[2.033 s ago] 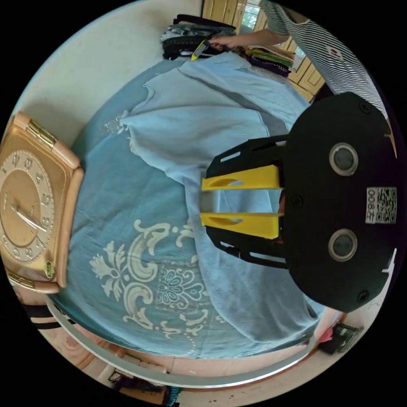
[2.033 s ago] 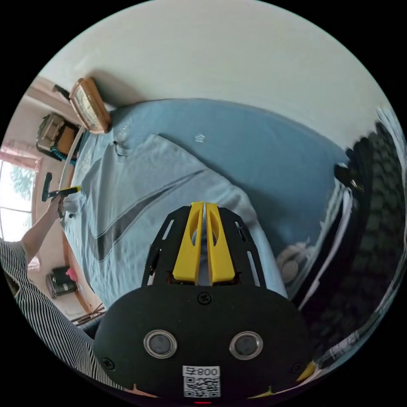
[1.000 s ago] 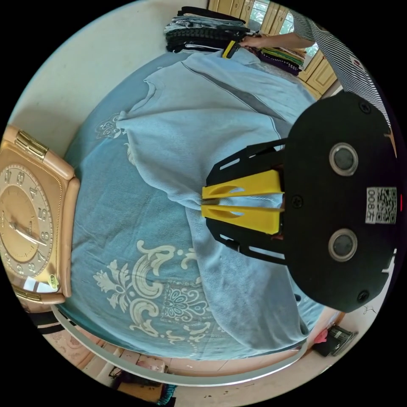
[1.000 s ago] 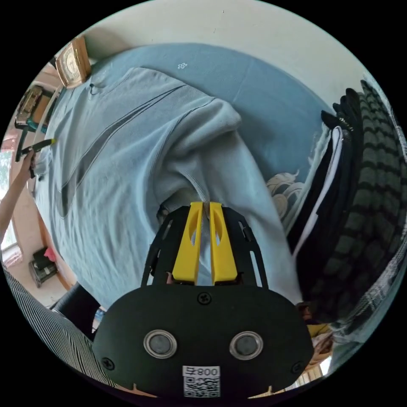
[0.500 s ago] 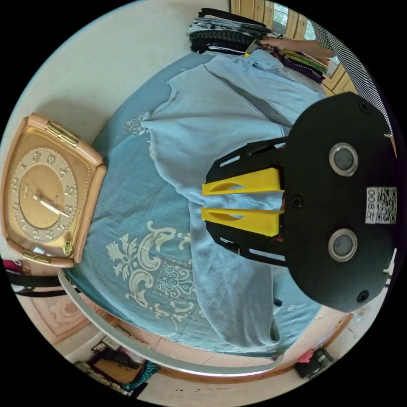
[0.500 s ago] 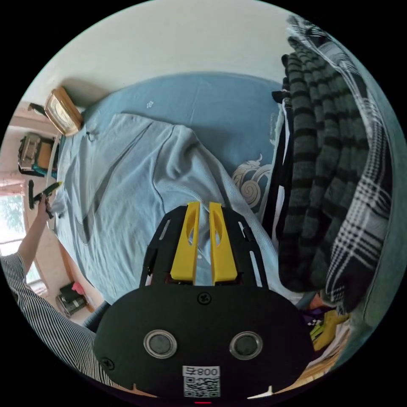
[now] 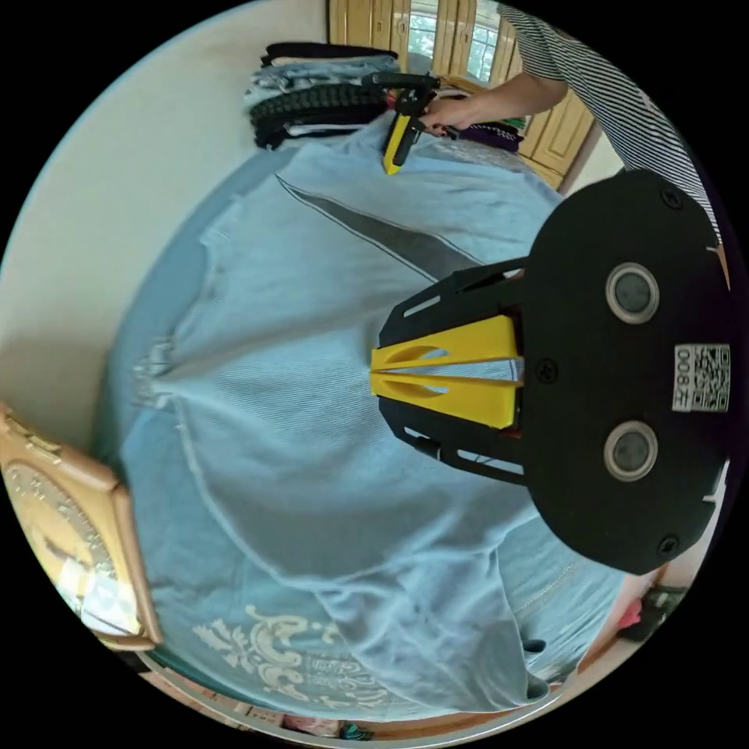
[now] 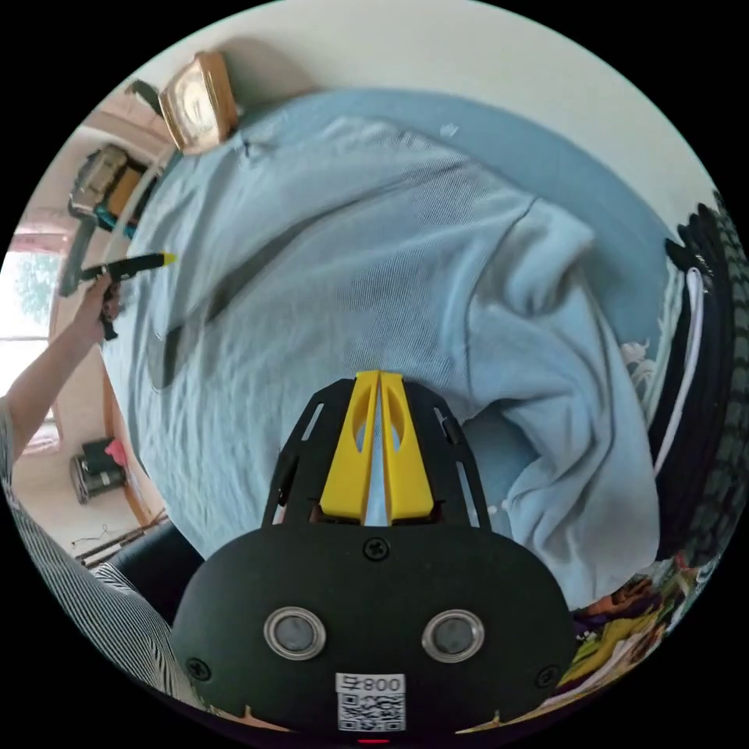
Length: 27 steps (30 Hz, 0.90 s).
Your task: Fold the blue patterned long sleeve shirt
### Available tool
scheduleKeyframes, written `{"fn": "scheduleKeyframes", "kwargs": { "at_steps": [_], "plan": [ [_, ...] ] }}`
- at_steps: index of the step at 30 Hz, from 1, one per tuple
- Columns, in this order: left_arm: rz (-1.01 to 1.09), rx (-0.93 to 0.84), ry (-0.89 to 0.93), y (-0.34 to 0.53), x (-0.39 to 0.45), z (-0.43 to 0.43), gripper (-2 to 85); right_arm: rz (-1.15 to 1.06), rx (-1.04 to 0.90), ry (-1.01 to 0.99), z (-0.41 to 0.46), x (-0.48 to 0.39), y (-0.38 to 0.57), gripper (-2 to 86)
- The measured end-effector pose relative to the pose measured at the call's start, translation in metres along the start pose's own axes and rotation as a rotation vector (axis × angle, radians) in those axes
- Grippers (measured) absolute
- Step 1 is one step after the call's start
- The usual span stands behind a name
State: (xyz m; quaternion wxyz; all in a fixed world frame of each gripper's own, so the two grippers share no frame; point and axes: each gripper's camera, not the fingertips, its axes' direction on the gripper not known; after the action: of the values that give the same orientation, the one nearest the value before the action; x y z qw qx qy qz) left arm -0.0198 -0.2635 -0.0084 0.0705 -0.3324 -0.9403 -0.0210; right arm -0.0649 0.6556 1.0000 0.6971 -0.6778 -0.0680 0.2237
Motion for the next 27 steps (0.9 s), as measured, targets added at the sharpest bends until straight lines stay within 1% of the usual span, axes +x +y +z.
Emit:
{"fn": "scheduleKeyframes", "kwargs": {
  "at_steps": [1, 2, 4, 6, 8, 9, 11, 12, 13, 14, 15, 16, 17, 19, 21, 22, 23, 25, 27],
  "plan": [
    [0.026, -0.009, -0.029, 0.001, 0.014, 0.008, 0.4, 0.014, 0.026, 0.025, 0.002, -0.002, 0.005, 0.1],
    [0.078, 0.013, -0.055, 0.004, 0.029, 0.008, 0.4, -0.019, 0.074, 0.048, 0.001, -0.006, 0.016, 0.1],
    [0.064, 0.005, -0.04, 0.004, 0.044, 0.008, 0.3, -0.022, 0.072, 0.062, 0.004, -0.006, 0.029, 0.1],
    [0.052, -0.046, -0.041, 0.004, 0.062, 0.006, 0.2, 0.026, 0.062, 0.002, 0.005, 0.005, 0.047, 0.1],
    [0.136, -0.013, -0.058, 0.012, 0.105, -0.004, 0.2, 0.04, 0.062, -0.035, 0.001, 0.01, 0.066, 0.1],
    [0.165, -0.016, -0.049, 0.015, 0.117, -0.004, 0.2, 0.06, 0.1, -0.034, -0.004, 0.011, 0.084, 0.1],
    [0.272, -0.073, -0.001, 0.026, 0.165, 0.007, 0.1, 0.096, 0.137, -0.03, -0.005, 0.012, 0.115, 0.1],
    [0.296, -0.11, 0.007, 0.028, 0.177, 0.014, 0.1, 0.122, 0.123, -0.026, 0.003, 0.014, 0.135, 0.2],
    [0.333, -0.221, 0.012, 0.032, 0.198, 0.035, 0.1, 0.134, 0.104, -0.027, 0.01, 0.015, 0.144, 0.2],
    [0.34, -0.189, -0.027, 0.037, 0.216, 0.037, 0.0, 0.162, 0.06, -0.043, 0.023, 0.02, 0.162, 0.2],
    [0.341, -0.173, -0.038, 0.037, 0.223, 0.036, 0.0, 0.196, 0.129, -0.093, 0.021, 0.027, 0.183, 0.2],
    [0.328, -0.208, -0.053, 0.036, 0.238, 0.036, 0.0, 0.21, 0.126, -0.115, 0.02, 0.032, 0.192, 0.2],
    [0.34, -0.206, -0.045, 0.037, 0.253, 0.032, 0.0, 0.242, 0.138, -0.123, 0.016, 0.042, 0.211, 0.2],
    [0.358, -0.18, -0.072, 0.039, 0.28, 0.025, 0.1, 0.339, 0.235, -0.121, 0.003, 0.063, 0.252, 0.4],
    [0.387, -0.186, -0.105, 0.042, 0.31, 0.023, 0.1, 0.527, 0.335, -0.115, -0.009, 0.107, 0.32, 0.7],
    [0.467, -0.2, -0.043, 0.043, 0.335, 0.022, 0.1, 0.585, 0.359, -0.115, -0.011, 0.119, 0.339, 0.9],
    [0.517, -0.188, -0.032, 0.044, 0.359, 0.019, 0.2, 0.696, 0.41, -0.13, -0.012, 0.143, 0.379, 1.4],
    [0.541, -0.146, -0.087, 0.043, 0.394, 0.018, 0.2, 0.831, 0.457, -0.168, -0.01, 0.174, 0.432, 2.8],
    [0.598, -0.158, -0.016, 0.042, 0.427, 0.023, 0.2, 0.983, 0.533, -0.21, -0.005, 0.204, 0.494, 5.7]
  ]
}}
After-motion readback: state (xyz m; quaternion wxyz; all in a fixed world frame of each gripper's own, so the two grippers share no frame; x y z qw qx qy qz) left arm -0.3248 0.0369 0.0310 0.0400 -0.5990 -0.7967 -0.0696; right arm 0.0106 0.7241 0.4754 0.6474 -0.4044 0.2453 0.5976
